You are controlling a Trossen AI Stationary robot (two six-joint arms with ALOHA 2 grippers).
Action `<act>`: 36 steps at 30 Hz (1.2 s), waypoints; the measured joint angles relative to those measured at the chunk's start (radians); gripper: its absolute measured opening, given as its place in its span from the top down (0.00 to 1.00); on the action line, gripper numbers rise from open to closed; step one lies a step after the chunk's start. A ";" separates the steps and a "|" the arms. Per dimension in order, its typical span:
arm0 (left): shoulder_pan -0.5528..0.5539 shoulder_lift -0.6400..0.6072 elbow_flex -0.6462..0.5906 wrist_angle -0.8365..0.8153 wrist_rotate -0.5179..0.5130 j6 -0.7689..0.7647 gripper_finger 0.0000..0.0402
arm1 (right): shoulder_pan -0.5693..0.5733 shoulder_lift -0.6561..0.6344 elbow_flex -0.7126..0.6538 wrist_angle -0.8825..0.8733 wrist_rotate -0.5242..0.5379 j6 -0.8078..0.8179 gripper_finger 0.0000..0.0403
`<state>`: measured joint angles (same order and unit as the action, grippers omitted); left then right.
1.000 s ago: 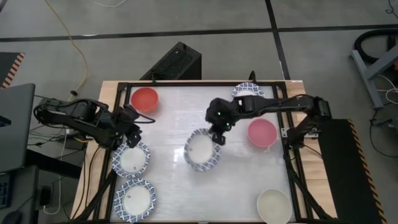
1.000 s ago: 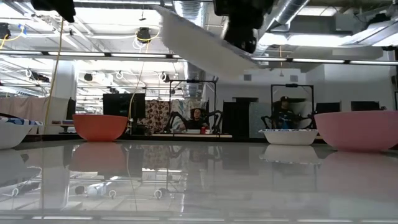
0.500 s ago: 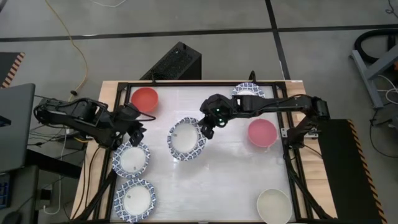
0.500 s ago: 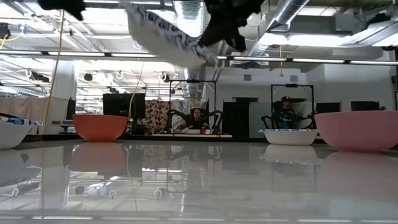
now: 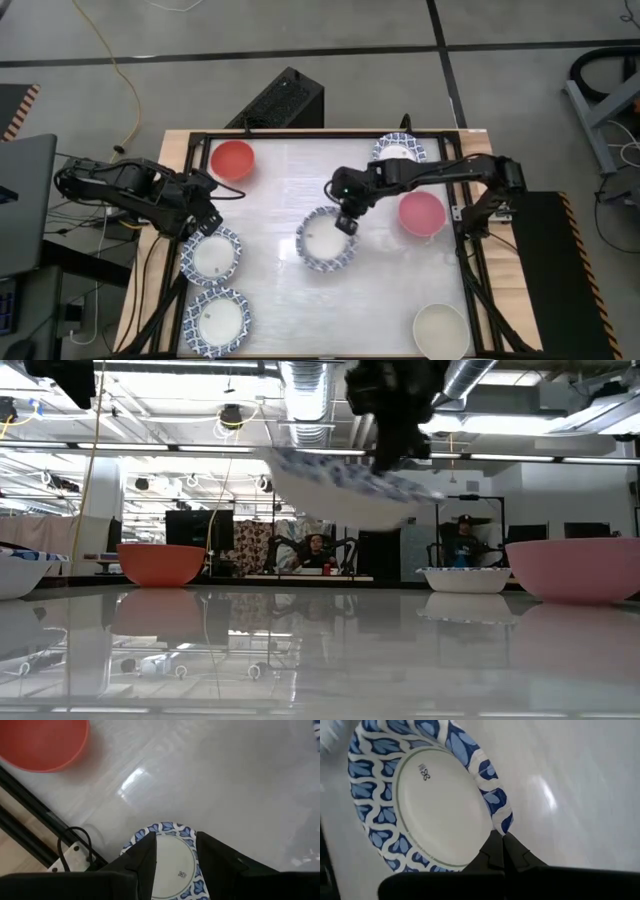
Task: Nest bowls inside each other by size order
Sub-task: Prepare the bottom right blue bowl on the table
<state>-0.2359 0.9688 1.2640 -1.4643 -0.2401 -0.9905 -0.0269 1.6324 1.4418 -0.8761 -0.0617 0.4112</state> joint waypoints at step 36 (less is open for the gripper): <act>0.000 0.000 0.000 0.130 0.027 0.179 0.68 | 0.172 0.000 -0.010 -0.450 -0.150 -0.173 1.00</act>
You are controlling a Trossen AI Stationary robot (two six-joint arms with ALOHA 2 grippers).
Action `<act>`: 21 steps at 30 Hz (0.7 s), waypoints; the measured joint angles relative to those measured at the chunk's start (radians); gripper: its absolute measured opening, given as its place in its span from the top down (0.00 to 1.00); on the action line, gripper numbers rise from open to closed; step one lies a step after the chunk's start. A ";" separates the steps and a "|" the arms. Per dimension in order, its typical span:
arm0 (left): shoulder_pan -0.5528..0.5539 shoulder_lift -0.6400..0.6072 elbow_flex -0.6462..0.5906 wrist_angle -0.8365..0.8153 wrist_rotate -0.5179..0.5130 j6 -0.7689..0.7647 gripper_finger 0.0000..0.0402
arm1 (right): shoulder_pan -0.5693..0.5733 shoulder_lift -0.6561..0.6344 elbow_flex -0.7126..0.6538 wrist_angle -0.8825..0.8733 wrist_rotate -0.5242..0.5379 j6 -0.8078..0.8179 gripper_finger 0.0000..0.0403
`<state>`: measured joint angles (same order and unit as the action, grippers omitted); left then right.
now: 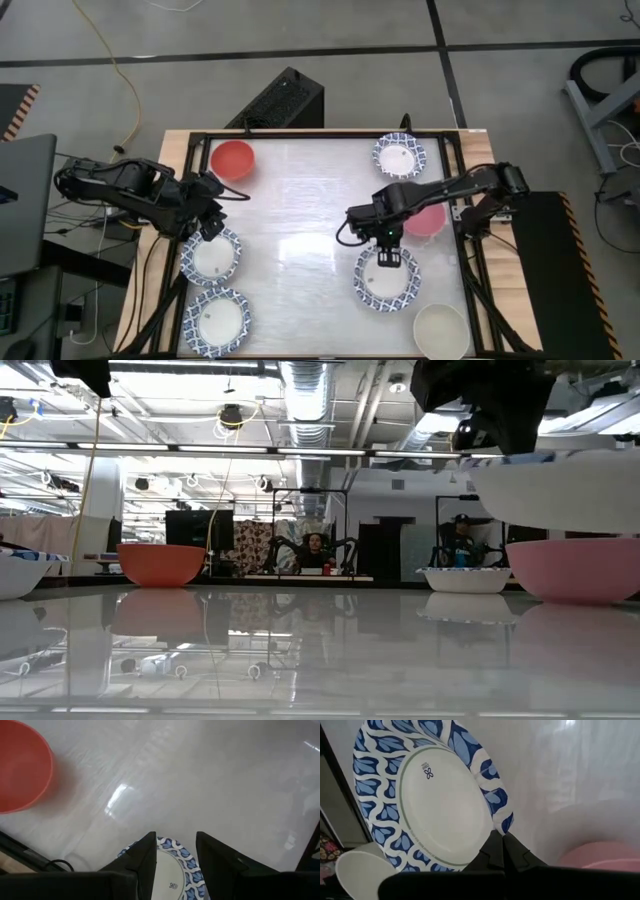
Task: Nest bowls inside each other by size order
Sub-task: Prepare the bottom right blue bowl on the table
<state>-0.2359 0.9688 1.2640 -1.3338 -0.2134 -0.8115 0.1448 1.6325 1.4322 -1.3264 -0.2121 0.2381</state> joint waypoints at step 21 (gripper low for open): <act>0.000 0.000 0.000 0.010 0.008 0.049 0.68 | -0.075 -0.077 -0.183 0.196 -0.066 -0.160 1.00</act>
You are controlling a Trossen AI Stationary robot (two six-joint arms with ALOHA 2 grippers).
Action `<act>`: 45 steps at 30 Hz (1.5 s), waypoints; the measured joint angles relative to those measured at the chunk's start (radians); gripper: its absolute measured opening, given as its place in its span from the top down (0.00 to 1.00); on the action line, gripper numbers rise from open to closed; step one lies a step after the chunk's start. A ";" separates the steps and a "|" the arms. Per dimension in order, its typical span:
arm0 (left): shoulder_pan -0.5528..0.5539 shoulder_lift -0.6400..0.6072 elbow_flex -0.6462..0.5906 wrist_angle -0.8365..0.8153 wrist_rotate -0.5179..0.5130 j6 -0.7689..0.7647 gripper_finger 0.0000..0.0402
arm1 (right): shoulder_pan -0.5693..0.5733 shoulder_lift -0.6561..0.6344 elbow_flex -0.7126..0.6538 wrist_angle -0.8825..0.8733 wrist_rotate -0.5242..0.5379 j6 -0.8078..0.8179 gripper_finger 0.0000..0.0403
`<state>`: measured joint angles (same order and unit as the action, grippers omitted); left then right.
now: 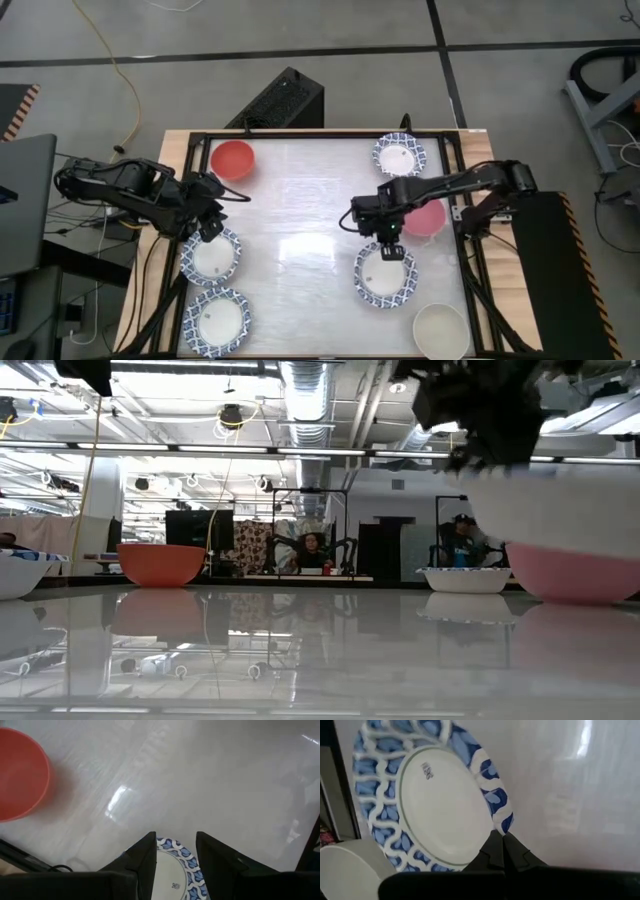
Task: Nest bowls inside each other by size order
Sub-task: Prepare the bottom right blue bowl on the table
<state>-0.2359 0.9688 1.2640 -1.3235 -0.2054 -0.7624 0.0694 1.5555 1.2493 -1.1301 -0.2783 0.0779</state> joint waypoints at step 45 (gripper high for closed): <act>0.034 -0.003 -0.142 0.100 0.014 0.220 0.68 | -0.039 -0.198 -0.378 -0.017 -0.012 0.071 1.00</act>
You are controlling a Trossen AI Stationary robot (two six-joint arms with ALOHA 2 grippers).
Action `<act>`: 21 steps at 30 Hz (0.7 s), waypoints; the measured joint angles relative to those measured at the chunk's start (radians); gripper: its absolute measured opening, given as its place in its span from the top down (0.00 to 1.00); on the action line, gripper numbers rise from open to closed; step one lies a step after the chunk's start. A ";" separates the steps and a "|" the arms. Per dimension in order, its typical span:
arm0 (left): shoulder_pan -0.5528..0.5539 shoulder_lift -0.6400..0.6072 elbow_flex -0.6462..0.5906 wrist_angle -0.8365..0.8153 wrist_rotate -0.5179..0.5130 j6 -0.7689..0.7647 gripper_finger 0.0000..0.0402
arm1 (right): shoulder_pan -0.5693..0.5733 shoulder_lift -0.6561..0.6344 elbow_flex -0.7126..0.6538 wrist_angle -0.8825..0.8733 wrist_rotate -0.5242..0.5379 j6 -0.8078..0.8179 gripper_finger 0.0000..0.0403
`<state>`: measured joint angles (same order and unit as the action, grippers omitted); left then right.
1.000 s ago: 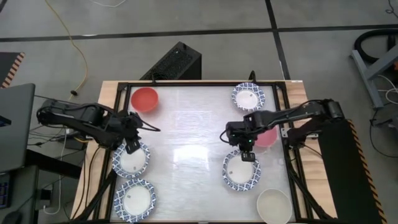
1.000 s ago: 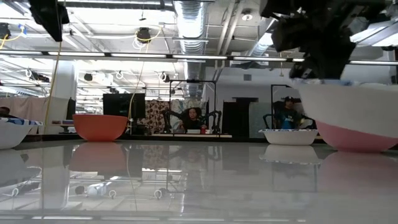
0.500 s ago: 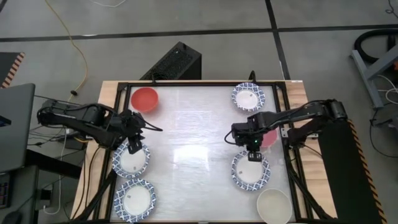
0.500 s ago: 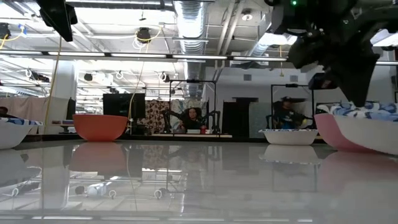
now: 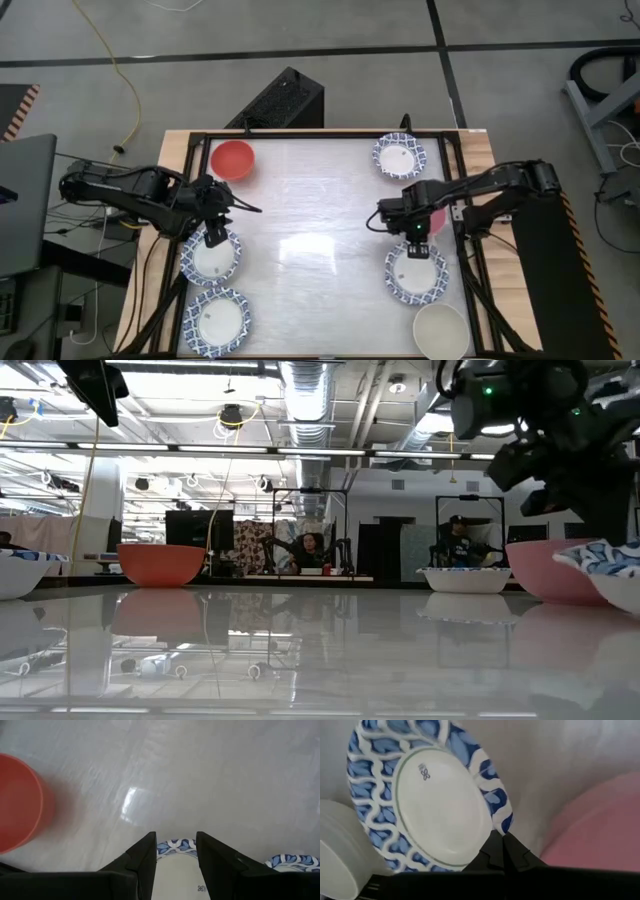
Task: Nest bowls inside each other by size order
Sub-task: Prepare the bottom right blue bowl on the table, then stack the top left blue bowl on top of the bottom right blue bowl
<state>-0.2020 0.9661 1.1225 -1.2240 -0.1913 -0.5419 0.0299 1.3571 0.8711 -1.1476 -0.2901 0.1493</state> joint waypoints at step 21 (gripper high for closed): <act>0.000 0.000 0.000 -0.033 -0.020 0.026 0.48 | -0.006 -0.140 -0.003 0.024 0.023 0.102 0.72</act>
<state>-0.2020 0.9661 1.1229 -1.2567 -0.2112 -0.5156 0.0238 1.2175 0.8680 -1.1238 -0.2668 0.2513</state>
